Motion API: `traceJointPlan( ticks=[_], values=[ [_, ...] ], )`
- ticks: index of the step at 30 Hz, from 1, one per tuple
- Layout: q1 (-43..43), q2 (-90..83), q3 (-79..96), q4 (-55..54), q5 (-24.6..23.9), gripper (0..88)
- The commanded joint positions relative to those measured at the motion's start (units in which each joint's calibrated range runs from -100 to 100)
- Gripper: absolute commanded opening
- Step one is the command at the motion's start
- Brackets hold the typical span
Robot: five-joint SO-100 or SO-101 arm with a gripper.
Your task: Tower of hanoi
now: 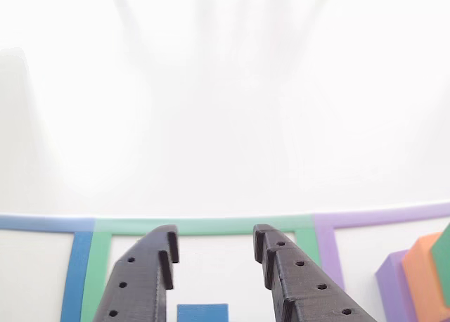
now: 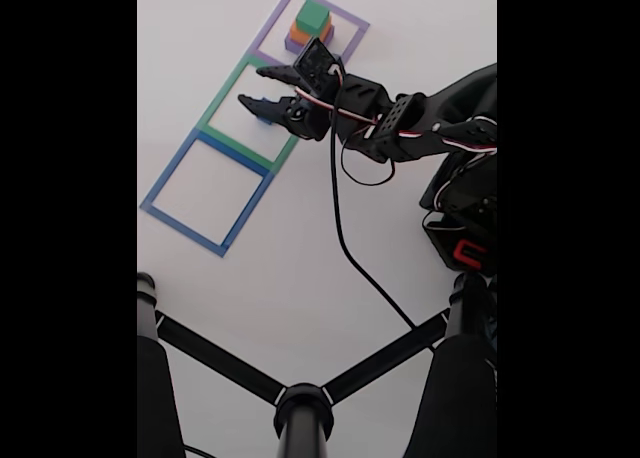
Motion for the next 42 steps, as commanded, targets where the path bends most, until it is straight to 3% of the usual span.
traceJointPlan(
  ticks=[1, 3, 6, 10, 13, 16, 25, 34, 42],
  values=[
    [2.1, -16.8, -4.3, 23.9, 0.0, 0.9],
    [2.9, -22.5, -8.5, 38.1, -0.2, 0.1],
    [4.0, -28.1, -18.2, 59.4, -5.0, 0.1],
    [5.4, -29.4, -35.8, 82.7, -19.1, 0.1],
    [6.9, -28.5, -47.7, 94.6, -26.3, 0.1],
    [8.8, -28.1, -56.8, 102.7, -27.6, 0.1],
    [13.8, -26.7, -74.7, 117.3, -18.8, 0.1],
    [17.3, -30.7, -74.7, 118.9, 0.0, 2.2],
    [21.6, -38.3, -57.5, 110.3, 0.0, 13.6]
  ],
)
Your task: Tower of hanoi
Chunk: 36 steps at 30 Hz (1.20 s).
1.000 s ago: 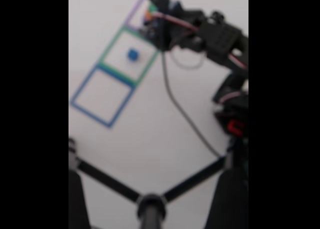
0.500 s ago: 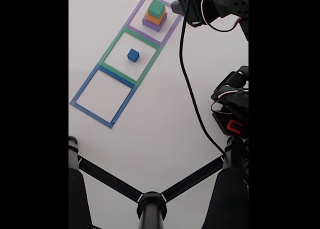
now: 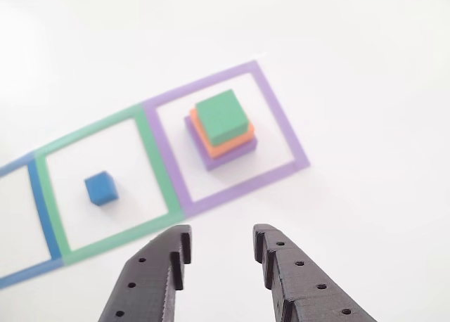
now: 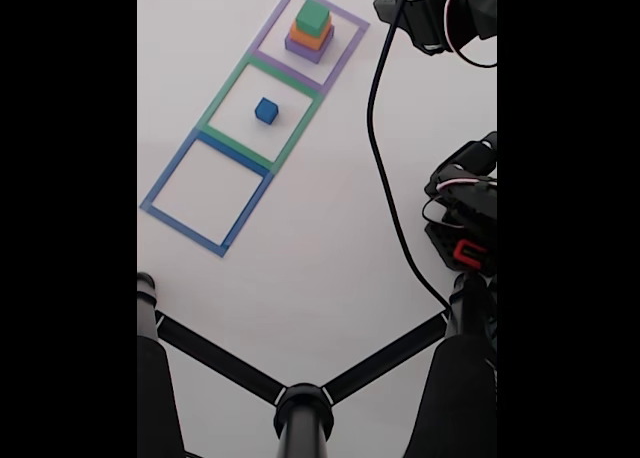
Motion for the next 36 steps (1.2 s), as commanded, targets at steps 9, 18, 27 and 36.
traceJointPlan(
  ticks=[9, 18, 27, 36],
  values=[
    [4.4, -8.8, 24.6, -19.1, 0.6, 23.4],
    [6.9, -10.3, 46.7, -45.5, 0.6, 40.3],
    [7.1, -2.9, 60.4, -72.3, 0.6, 43.3],
    [6.7, 11.1, 61.9, -91.2, 0.6, 43.4]
  ],
)
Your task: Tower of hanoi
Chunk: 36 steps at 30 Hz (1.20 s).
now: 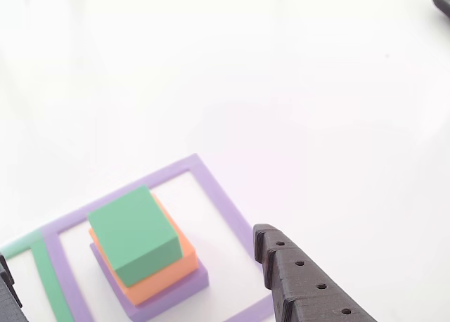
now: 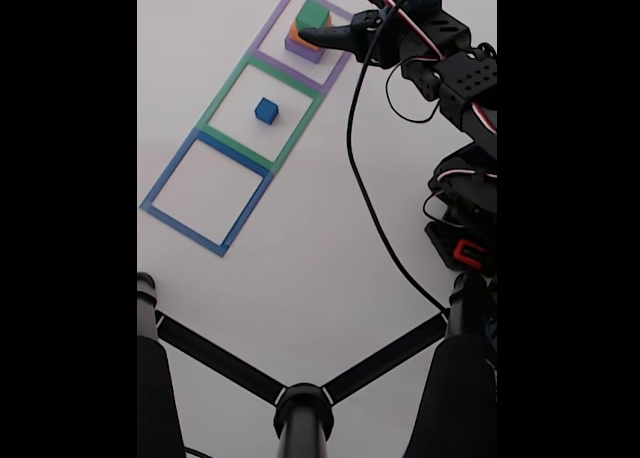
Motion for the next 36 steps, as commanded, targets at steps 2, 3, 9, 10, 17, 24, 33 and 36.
traceJointPlan(
  ticks=[2, 3, 9, 10, 17, 24, 33, 36],
  values=[
    [-0.7, 6.6, -0.6, -10.1, 0.6, 43.5],
    [-0.7, 7.6, -0.7, -11.2, 0.6, 43.6],
    [-0.7, 14.2, -0.1, -19.1, 0.6, 43.6],
    [-0.9, 15.8, -0.1, -20.9, 0.6, 43.6],
    [-1.8, 24.4, -0.7, -30.1, 0.6, 43.4],
    [-3.0, 29.9, -0.9, -36.4, 0.6, 43.0],
    [-4.4, 35.0, -4.1, -39.4, 0.6, 42.5],
    [-4.6, 36.0, -4.7, -40.2, 0.6, 42.0]
  ],
)
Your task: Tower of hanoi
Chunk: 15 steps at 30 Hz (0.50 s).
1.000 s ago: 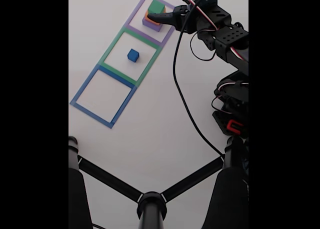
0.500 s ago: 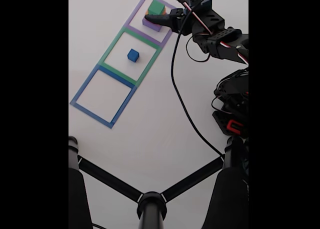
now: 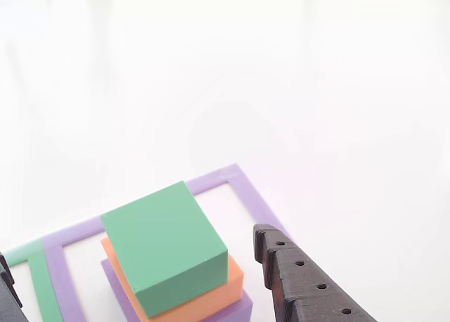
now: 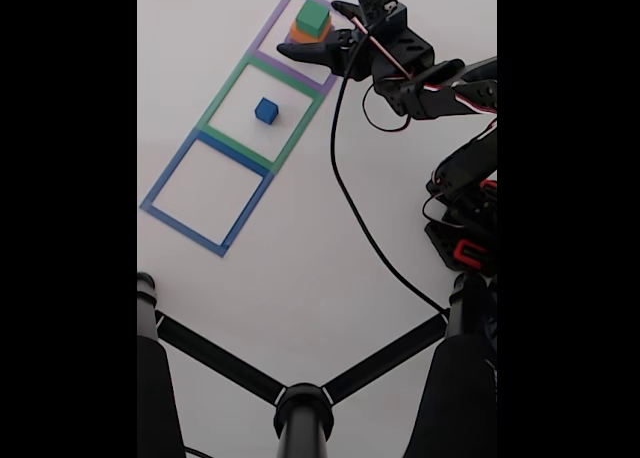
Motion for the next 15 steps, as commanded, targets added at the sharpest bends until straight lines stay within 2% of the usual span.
traceJointPlan(
  ticks=[1, 15],
  values=[
    [-0.8, 0.3, -3.2, -2.5, 0.6, 42.0],
    [-2.1, 2.0, -4.0, -3.0, 0.6, 39.4]
  ],
)
